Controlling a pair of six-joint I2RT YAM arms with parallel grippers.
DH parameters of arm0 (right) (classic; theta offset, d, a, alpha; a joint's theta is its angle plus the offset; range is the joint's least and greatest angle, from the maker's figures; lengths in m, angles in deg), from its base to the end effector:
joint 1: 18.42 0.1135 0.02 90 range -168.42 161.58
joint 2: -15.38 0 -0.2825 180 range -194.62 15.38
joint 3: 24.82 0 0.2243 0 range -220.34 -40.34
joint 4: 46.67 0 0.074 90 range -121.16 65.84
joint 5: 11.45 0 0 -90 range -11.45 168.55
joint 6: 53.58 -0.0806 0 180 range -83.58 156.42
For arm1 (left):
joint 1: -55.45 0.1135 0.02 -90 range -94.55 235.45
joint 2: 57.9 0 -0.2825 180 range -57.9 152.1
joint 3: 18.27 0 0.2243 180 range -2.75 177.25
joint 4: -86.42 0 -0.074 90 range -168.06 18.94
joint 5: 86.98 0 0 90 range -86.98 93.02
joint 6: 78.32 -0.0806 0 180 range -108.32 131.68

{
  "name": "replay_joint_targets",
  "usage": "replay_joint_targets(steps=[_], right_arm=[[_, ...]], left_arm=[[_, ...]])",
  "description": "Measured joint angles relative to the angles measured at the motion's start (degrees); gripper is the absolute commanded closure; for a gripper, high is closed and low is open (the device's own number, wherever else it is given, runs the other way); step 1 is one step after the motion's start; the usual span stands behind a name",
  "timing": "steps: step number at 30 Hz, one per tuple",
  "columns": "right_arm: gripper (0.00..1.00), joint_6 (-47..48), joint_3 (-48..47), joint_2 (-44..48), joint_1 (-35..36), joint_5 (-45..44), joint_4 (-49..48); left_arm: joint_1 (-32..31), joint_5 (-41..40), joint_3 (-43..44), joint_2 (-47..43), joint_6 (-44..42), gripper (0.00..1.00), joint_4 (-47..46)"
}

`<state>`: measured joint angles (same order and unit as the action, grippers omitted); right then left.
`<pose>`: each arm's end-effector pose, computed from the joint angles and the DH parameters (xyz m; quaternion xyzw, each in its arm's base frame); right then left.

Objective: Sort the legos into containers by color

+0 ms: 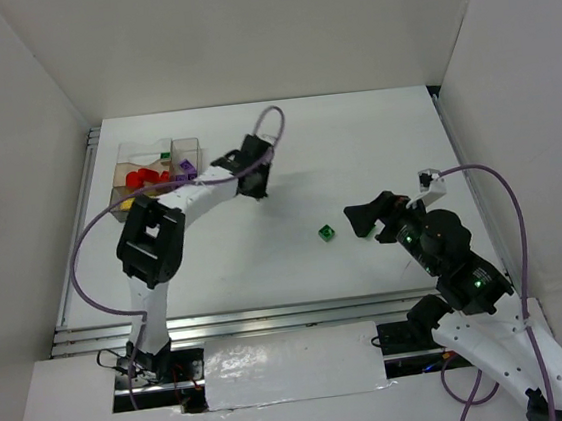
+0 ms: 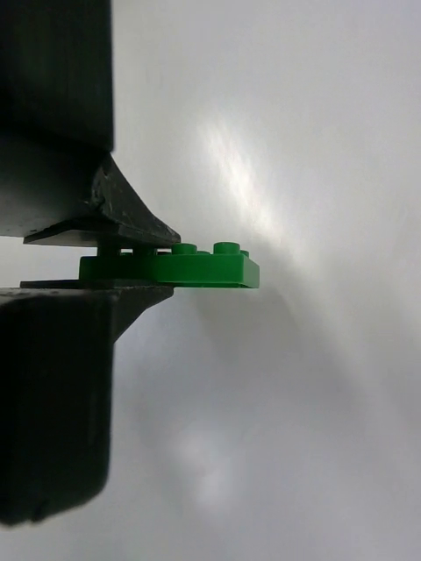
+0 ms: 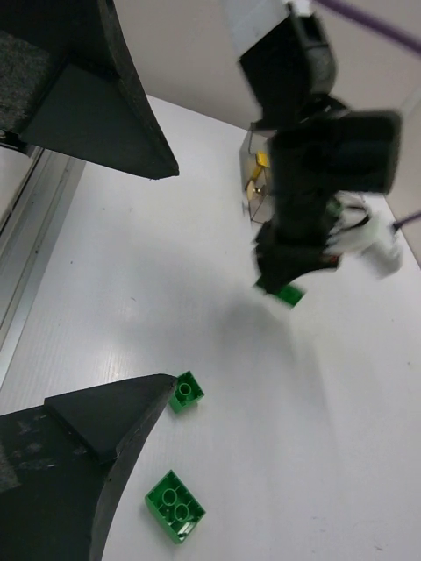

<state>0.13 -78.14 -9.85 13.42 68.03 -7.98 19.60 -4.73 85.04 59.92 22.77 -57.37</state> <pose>0.1037 0.0471 0.3113 0.0883 0.7633 0.2979 0.5664 0.3844 -0.2643 0.1880 0.1793 0.9227 -0.0752 0.3329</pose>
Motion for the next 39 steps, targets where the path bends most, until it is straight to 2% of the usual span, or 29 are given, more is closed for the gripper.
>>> replay_joint_targets(steps=[7, 11, 15, 17, 24, 27, 28, 31, 35, 39], right_arm=[[0.00, -0.02, 0.50, -1.46, 0.00, 0.94, -0.85], [0.00, -0.04, 1.73, -2.49, 0.00, 2.27, -2.23], [0.00, -0.07, 2.36, -4.33, 0.00, 3.85, -3.43], [0.00, -0.09, 2.93, -4.92, 0.00, 4.55, -4.15], [0.00, 0.11, 3.69, -8.26, 0.00, 6.95, -6.25], [0.00, 0.31, 3.76, -9.25, 0.00, 7.13, -6.75], [0.00, 0.42, 3.82, -9.38, 0.00, 7.15, -6.91], [0.00, 0.66, 4.13, -9.44, 0.00, 7.17, -7.34], [0.00, 1.01, 4.13, -9.97, 0.00, 7.13, -7.61], [0.00, 1.25, 4.13, -10.67, 0.00, 7.10, -7.82]], left_arm=[[22.86, -9.62, 14.67, -0.26, 19.58, 0.99, 4.85], [33.92, -8.35, 19.89, 0.22, 28.11, 0.98, 5.88], [40.02, -4.83, 23.32, 3.02, 33.22, 0.94, 4.68], [41.57, -2.86, 23.23, 4.26, 35.89, 0.86, 3.58], [43.01, 0.09, 17.33, 5.95, 41.79, 0.74, -0.13], [43.17, 0.70, 16.06, 5.97, 43.25, 0.58, -1.79], [43.21, 0.92, 16.04, 6.05, 43.36, 0.46, -2.12], [43.58, 1.66, 16.04, 6.19, 44.30, 0.31, -3.58], [44.37, 2.08, 16.00, 6.23, 44.78, 0.25, -4.55], [45.22, 2.47, 14.95, 6.23, 44.85, 0.26, -5.68]])
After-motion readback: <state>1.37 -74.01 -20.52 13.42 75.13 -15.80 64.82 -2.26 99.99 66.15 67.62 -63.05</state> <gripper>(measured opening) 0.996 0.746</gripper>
